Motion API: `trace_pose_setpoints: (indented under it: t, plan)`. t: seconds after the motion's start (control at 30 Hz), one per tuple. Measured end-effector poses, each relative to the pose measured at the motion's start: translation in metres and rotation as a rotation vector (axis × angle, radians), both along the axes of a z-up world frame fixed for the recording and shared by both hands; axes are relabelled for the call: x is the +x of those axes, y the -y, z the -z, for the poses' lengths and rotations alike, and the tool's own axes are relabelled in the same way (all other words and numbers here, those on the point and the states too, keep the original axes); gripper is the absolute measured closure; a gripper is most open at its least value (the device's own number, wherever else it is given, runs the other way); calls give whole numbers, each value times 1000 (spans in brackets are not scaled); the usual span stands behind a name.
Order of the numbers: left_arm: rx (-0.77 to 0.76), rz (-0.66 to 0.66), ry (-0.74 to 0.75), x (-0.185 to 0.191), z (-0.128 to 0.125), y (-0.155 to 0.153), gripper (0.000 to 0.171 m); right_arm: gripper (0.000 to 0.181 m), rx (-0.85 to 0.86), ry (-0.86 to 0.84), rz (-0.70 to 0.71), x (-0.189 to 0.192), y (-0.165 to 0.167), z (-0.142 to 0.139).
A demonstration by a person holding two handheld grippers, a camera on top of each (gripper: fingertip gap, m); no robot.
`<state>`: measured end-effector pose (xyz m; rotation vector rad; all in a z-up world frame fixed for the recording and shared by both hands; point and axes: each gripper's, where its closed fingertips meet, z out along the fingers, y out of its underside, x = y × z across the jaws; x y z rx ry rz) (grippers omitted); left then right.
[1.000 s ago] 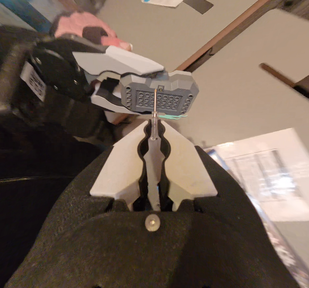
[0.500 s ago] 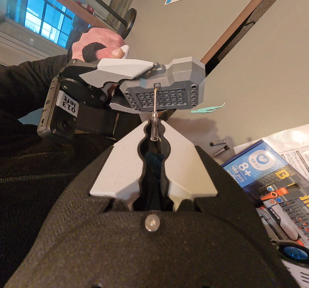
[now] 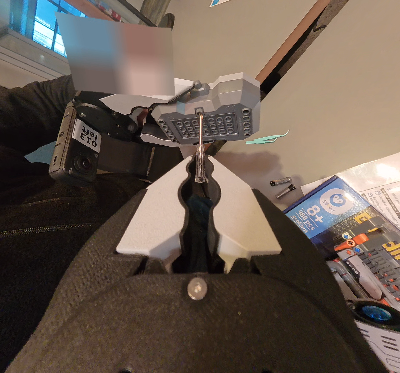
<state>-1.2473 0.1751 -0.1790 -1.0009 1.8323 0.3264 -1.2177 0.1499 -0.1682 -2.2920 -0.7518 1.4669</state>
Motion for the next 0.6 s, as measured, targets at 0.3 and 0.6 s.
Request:
trace_pose_setpoints:
  t: [0.3, 0.6]
  plan:
    - [1, 10, -12, 2, 3, 0, 98, 177, -12, 0, -8, 0, 0, 2]
    - [57, 82, -65, 2, 2, 4, 98, 177, -209, -101, -103, 0, 8, 0]
